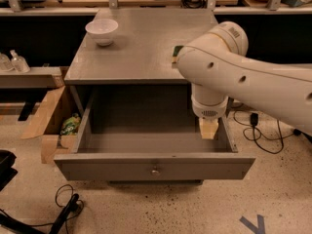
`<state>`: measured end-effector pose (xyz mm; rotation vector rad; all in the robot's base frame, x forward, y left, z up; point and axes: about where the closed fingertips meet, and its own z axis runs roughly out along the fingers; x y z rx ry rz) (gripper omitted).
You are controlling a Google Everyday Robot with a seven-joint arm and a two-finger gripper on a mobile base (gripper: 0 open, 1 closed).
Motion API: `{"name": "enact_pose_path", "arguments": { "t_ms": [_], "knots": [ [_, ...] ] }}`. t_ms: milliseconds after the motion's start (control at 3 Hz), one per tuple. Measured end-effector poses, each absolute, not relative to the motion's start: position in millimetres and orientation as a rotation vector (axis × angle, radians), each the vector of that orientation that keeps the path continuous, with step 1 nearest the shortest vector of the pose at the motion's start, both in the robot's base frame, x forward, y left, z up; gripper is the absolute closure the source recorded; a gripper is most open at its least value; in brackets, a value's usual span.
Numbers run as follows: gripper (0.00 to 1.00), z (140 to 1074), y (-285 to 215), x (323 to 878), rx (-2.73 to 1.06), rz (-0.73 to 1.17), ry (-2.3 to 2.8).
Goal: Open top drawer
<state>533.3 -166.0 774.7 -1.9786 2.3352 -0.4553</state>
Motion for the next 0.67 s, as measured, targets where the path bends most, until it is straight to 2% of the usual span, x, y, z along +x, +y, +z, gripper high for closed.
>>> {"name": "enact_pose_path", "arguments": {
  "t_ms": [333,667],
  "knots": [
    [0.79,757.6,-190.6,550.1,-1.965,-0.3,2.299],
    [1.0,703.5,-198.6,564.3,-1.942,-0.054,2.243]
  ]
}}
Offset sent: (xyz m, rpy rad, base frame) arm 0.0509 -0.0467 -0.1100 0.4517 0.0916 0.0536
